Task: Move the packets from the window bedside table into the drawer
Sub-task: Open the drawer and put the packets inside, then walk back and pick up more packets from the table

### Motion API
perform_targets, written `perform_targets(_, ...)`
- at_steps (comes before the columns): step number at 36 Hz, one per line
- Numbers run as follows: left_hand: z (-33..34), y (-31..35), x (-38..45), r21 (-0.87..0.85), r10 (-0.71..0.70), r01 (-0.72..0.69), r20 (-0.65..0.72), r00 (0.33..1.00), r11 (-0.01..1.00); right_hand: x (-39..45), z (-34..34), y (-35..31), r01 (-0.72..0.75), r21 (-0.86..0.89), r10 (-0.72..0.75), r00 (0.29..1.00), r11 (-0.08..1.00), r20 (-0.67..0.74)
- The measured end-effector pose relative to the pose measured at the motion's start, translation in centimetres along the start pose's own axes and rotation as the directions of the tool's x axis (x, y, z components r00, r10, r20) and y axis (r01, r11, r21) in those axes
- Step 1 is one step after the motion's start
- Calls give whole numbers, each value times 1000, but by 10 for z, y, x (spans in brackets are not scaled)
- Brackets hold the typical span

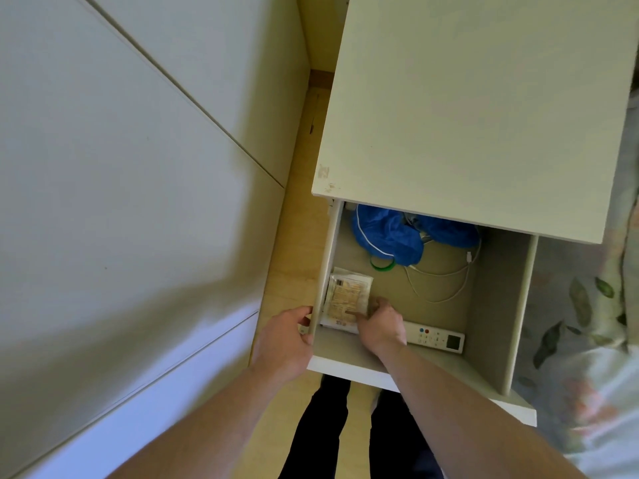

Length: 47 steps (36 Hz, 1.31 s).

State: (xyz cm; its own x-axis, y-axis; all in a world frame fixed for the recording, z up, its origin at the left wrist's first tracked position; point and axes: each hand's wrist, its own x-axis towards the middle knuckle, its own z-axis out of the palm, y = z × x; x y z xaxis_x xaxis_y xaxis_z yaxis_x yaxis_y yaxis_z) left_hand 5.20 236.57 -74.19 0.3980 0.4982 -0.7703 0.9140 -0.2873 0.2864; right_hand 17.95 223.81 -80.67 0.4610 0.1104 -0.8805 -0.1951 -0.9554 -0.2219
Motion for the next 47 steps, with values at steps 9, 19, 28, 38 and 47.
perform_targets(9, -34, 35, -55, 220, 80, -79, 2, 997, 972, -95, -58, 17, 30, 5, -30, 999, 1000, -12)
perform_targets(19, -99, 99, -206, 307, 356, -390, 164, 920, 868, -299, -139, 45, 216, 90, -202, 968, 972, -147)
perform_targets(28, -116, 137, -351, 374, 655, -705, 273, 704, 603, -465, -154, 137, 264, 250, -129, 883, 932, -452)
perform_targets(38, -33, 174, -513, 444, 759, -889, 540, 364, 111, -628, -110, 272, 327, 432, 60, 736, 841, -674)
perform_targets(47, 104, 129, -711, 257, 727, -946, 685, 35, -196, -802, 23, 450, 303, 607, 387, 547, 735, -742)
